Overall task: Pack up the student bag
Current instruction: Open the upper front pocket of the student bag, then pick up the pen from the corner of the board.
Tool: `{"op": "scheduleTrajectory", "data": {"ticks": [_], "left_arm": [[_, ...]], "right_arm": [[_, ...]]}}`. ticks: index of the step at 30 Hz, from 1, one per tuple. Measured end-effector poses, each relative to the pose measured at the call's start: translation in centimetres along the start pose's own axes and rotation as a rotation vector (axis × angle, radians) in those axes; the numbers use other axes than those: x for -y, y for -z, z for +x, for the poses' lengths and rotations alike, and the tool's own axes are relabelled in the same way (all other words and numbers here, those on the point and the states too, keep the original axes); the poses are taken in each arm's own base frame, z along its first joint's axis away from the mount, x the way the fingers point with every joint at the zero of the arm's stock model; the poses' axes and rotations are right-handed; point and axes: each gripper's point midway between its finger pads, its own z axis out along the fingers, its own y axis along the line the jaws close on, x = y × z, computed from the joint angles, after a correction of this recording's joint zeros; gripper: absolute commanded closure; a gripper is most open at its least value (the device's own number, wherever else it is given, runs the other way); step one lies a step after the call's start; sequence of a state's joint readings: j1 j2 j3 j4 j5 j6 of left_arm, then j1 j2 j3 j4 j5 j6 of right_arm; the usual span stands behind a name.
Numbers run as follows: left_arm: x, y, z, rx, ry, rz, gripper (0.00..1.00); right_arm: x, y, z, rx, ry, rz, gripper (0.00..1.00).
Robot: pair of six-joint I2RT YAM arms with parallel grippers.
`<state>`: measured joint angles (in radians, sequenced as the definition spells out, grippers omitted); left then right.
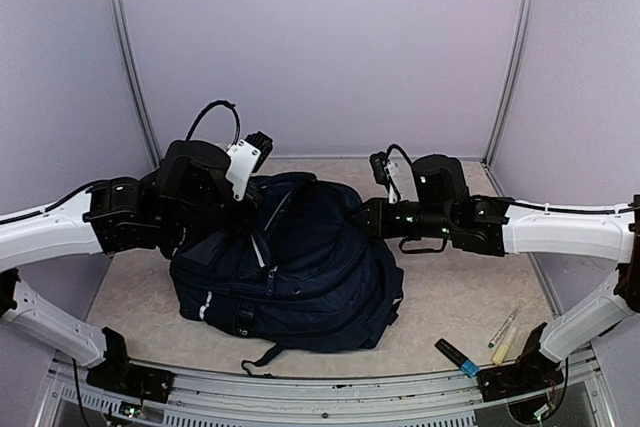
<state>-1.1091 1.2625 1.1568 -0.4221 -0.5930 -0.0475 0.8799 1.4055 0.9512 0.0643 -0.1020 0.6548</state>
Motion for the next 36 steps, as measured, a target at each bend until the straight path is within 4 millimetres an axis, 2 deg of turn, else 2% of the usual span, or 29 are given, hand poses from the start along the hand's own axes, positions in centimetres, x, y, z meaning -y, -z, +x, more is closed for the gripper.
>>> {"op": "scheduleTrajectory", "data": {"ticks": [2,6,7,8,12,15,18,21,24,27,31,33,36], "left_arm": [[-1.1,0.5,-0.3,0.004,-0.013,-0.019,1.00],[-1.9,0.7,-0.7,0.015,-0.032,-0.016,1.00],[-1.9,0.8,-0.8,0.018,-0.034,-0.006,1.00],[-1.7,0.7,-0.9,0.022,-0.035,0.010,1.00],[-0.7,0.2,-1.0,0.027,-0.031,0.069,1.00],[-0.1,-1.1,-1.0,0.028,-0.030,0.086,1.00],[1.4,-2.8,-0.9,0.018,-0.041,0.122,1.00],[3.2,-4.2,-1.1,0.018,-0.048,0.177,1.00],[3.6,-4.7,-1.4,0.022,-0.046,0.200,1.00],[3.1,-4.9,-1.6,0.027,-0.036,0.197,1.00],[2.2,-5.3,-1.6,0.023,-0.022,0.189,1.00],[2.0,-5.3,-1.7,0.026,-0.018,0.190,1.00],[1.9,-5.0,-1.8,0.035,-0.014,0.198,1.00]], "right_arm": [[0.5,0.6,-0.2,0.003,-0.004,0.003,1.00],[0.3,1.5,-0.4,0.008,0.005,-0.012,1.00],[0.3,1.6,-0.4,0.005,0.011,-0.015,0.91],[0.3,1.6,-0.3,-0.001,0.018,-0.019,0.75],[0.8,2.0,-0.5,-0.049,0.060,0.006,0.36],[1.6,2.7,-1.0,-0.077,0.065,0.073,0.15],[3.2,4.6,-0.2,-0.134,0.037,0.187,0.03],[4.9,7.2,2.4,-0.233,-0.013,0.316,0.02],[6.0,9.2,6.3,-0.355,-0.064,0.428,0.01],[6.4,11.5,10.6,-0.494,-0.094,0.536,0.00],[6.1,14.0,14.4,-0.634,-0.118,0.613,0.00],[6.0,14.6,16.3,-0.704,-0.127,0.624,0.00],[6.9,15.7,20.7,-0.834,-0.150,0.644,0.04]]}}
